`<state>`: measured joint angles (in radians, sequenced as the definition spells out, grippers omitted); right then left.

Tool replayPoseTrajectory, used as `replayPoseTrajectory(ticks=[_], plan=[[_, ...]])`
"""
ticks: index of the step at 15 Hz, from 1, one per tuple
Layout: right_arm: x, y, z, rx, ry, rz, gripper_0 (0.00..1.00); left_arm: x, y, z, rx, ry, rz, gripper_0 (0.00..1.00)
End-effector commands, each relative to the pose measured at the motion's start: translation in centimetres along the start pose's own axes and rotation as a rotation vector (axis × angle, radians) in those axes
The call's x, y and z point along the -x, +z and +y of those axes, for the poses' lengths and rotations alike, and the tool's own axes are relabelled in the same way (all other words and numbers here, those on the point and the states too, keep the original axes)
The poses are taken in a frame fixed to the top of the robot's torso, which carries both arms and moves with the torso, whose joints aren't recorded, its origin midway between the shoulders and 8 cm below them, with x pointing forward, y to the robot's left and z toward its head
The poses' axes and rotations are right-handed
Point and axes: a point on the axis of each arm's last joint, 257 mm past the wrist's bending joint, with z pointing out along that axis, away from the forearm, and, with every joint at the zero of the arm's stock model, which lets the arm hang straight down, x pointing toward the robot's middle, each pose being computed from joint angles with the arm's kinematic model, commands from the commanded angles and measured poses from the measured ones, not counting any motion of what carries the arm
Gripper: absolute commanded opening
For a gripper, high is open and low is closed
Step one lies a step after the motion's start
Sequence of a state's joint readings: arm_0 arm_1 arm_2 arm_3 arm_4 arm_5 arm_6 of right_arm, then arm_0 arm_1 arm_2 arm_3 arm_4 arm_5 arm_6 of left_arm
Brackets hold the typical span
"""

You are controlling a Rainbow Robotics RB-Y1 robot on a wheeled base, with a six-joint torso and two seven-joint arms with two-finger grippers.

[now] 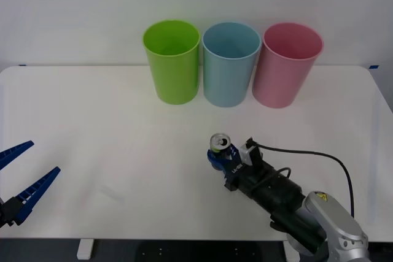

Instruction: Grasp the object on the table and drop it into the matching bin: aluminum can to the light blue bin, PET bottle to the pink bin.

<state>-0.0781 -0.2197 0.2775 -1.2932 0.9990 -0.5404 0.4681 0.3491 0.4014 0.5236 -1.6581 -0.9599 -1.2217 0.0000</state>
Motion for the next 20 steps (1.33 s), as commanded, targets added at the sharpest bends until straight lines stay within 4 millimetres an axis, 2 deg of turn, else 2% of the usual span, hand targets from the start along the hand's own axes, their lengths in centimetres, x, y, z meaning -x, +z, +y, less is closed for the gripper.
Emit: replayPoseTrajectory(ticks=[1,5,8,11,20], plan=[[1.3,-0.7,-0.2,-0.007,0.004,-0.023,0.0,0.0,0.0,0.0,0.0,0.0,0.0,1.0],[3.5,-2.8,-0.2,-0.001,0.062,-0.048,0.0,0.0,0.0,0.0,0.0,0.0,0.0,1.0],[6.0,-4.1,0.0,0.008,0.099,-0.085,0.0,0.0,0.0,0.0,0.0,0.0,0.0,1.0],[9.0,-4.9,-0.5,0.008,0.106,-0.127,0.0,0.0,0.0,0.0,0.0,0.0,0.0,1.0],[20.0,-6.4,-2.6,0.066,0.129,-0.231,0.0,0.0,0.0,0.0,0.0,0.0,0.0,1.0]])
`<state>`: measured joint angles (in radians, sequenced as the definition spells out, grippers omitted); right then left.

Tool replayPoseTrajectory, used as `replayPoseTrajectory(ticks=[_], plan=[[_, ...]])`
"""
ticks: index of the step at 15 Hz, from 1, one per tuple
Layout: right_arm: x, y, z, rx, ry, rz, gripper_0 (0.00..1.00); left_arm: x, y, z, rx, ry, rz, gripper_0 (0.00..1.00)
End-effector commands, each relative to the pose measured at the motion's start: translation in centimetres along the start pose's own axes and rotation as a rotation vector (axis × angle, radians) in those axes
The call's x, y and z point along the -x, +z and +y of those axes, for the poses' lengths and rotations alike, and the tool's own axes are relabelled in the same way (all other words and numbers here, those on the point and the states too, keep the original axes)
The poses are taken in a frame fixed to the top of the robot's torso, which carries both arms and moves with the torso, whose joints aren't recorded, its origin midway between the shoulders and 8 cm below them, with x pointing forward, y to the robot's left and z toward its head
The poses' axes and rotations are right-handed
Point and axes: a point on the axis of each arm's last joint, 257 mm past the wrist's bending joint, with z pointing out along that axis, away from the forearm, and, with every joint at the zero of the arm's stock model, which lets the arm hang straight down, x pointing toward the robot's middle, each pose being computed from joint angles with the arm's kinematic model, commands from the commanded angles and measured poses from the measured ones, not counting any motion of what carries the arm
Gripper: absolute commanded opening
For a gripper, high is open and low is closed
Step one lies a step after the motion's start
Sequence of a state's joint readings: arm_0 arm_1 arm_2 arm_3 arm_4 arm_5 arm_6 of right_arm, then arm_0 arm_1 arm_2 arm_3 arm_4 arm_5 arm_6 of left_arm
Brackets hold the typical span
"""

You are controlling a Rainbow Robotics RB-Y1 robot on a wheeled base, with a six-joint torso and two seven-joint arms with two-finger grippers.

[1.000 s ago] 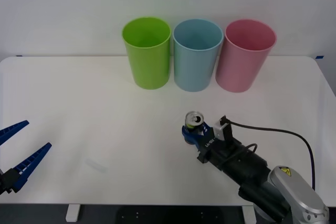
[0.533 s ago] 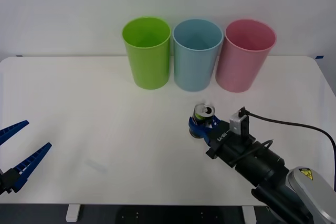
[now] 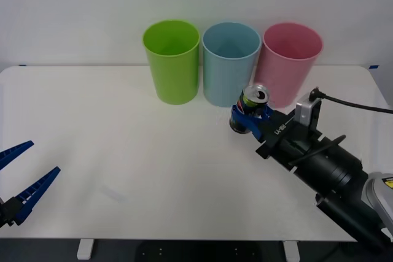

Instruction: Grasp the object on the table and drop it into the matching bin: aluminum can to the light blue bin, PET bottle to the pink bin.

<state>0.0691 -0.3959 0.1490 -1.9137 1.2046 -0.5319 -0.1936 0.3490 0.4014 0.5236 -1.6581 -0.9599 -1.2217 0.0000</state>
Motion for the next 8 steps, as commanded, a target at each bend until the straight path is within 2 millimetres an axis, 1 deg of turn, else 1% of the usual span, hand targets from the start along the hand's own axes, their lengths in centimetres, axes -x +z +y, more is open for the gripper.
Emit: replayPoseTrajectory(ticks=[1,5,7,8], plan=[[3.0,0.7,-0.5,0.032,0.002,-0.018,0.0,0.0,0.0,0.0,0.0,0.0,0.0,1.0],[6.7,1.7,-1.8,0.052,0.017,-0.046,0.0,0.0,0.0,0.0,0.0,0.0,0.0,1.0],[8.1,2.1,-2.4,0.052,0.014,-0.06,0.0,0.0,0.0,0.0,0.0,0.0,0.0,1.0],[8.8,2.7,-3.1,0.05,-0.005,-0.065,0.0,0.0,0.0,0.0,0.0,0.0,0.0,1.0]])
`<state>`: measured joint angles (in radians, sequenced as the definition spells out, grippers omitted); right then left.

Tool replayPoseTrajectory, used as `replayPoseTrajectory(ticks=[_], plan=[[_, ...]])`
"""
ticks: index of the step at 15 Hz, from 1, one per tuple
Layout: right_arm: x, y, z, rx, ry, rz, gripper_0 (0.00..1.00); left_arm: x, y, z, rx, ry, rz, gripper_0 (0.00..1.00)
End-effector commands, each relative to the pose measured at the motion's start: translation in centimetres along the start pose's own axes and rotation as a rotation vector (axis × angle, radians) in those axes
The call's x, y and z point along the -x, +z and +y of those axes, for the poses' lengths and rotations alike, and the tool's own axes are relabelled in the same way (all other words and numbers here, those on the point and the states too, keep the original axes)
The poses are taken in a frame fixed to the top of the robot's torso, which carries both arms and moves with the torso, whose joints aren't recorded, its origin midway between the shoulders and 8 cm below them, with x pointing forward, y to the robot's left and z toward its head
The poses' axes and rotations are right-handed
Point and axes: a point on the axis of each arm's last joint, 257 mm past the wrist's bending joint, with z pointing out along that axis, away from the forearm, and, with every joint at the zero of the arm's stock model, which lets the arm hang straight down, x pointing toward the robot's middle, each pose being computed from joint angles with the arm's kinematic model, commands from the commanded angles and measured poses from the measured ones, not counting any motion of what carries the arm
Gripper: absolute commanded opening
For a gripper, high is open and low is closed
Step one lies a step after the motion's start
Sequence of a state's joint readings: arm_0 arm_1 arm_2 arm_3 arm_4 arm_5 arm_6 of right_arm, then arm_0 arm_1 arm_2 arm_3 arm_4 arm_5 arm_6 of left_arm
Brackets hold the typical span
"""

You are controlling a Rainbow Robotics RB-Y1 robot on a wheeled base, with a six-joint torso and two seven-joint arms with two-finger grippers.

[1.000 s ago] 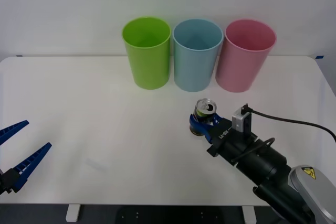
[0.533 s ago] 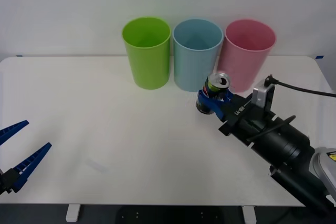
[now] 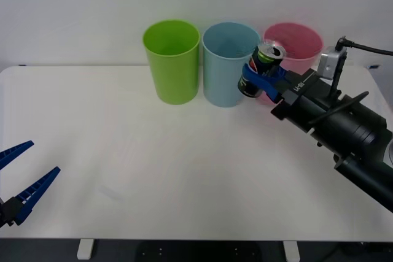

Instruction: Grasp the object on the table and drop it into the matching bin: aluminum can to the light blue bin, PET bottle to the pink bin.

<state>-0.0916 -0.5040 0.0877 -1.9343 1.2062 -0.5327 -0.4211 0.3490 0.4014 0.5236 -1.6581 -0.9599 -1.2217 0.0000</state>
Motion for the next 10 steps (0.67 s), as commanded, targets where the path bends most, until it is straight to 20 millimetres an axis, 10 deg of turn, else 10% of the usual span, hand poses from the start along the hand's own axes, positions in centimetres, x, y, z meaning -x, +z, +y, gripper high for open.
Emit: replayPoseTrajectory(ticks=[1,10], plan=[[1.6,1.4,-1.8,-0.003,-0.032,-0.01,0.0,0.0,0.0,0.0,0.0,0.0,0.0,1.0],[3.0,7.5,-8.8,-0.085,-0.045,-0.013,0.0,0.0,0.0,0.0,0.0,0.0,0.0,1.0]])
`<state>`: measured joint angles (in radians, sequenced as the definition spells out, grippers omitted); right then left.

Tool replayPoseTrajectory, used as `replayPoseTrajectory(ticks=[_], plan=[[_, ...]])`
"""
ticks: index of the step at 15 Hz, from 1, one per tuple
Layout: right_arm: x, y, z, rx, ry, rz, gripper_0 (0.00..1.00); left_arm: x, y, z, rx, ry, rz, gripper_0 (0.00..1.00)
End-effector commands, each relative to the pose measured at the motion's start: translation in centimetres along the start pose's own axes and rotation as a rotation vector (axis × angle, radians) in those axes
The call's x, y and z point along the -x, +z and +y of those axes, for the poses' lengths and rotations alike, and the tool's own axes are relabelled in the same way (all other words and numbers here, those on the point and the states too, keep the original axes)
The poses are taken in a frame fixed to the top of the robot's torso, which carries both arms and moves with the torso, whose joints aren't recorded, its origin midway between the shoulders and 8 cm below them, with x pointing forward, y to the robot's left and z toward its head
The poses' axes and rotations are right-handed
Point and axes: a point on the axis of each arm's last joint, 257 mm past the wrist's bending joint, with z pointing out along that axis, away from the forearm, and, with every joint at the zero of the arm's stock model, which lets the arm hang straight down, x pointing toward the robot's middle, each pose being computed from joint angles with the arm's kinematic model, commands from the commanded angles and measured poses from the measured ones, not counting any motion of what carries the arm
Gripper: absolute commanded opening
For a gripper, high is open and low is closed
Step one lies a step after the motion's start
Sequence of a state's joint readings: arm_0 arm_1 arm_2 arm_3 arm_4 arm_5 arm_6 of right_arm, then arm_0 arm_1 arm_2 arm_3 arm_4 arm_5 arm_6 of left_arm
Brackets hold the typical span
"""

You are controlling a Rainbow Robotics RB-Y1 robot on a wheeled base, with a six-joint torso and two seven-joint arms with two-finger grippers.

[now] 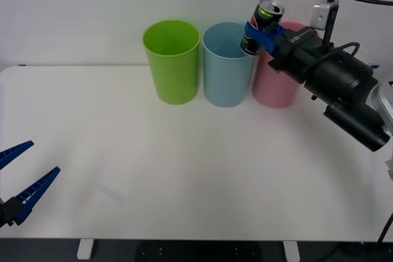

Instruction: Grasp the object on the table and drop it into the matching bin: aluminum can to the light blue bin, PET bottle to the pink bin.

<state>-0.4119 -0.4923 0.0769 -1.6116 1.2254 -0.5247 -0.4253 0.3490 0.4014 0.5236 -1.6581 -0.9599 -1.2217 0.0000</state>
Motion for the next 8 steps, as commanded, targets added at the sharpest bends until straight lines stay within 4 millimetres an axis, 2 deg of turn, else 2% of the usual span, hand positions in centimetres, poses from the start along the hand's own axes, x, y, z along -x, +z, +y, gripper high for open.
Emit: replayPoseTrajectory(ticks=[1,8], plan=[[-0.2,2.3,-1.8,-0.038,-0.003,0.003,0.0,0.0,0.0,0.0,0.0,0.0,0.0,1.0],[-0.7,7.9,-5.5,-0.127,0.006,0.025,0.0,0.0,0.0,0.0,0.0,0.0,0.0,1.0]])
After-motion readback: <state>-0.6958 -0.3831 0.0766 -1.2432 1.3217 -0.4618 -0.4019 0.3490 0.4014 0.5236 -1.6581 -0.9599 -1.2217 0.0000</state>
